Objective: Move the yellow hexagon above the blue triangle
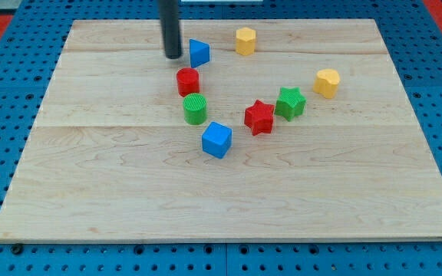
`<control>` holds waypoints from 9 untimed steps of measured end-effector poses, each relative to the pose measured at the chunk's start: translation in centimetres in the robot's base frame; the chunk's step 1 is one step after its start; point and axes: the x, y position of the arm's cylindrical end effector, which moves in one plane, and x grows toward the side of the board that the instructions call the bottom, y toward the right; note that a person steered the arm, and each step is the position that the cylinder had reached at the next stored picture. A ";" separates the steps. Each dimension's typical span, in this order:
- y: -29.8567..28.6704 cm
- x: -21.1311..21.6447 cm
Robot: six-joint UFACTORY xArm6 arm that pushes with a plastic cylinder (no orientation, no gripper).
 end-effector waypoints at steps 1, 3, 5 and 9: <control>1.5 -5.9; 13.9 -4.6; 24.3 -5.1; 11.4 -3.5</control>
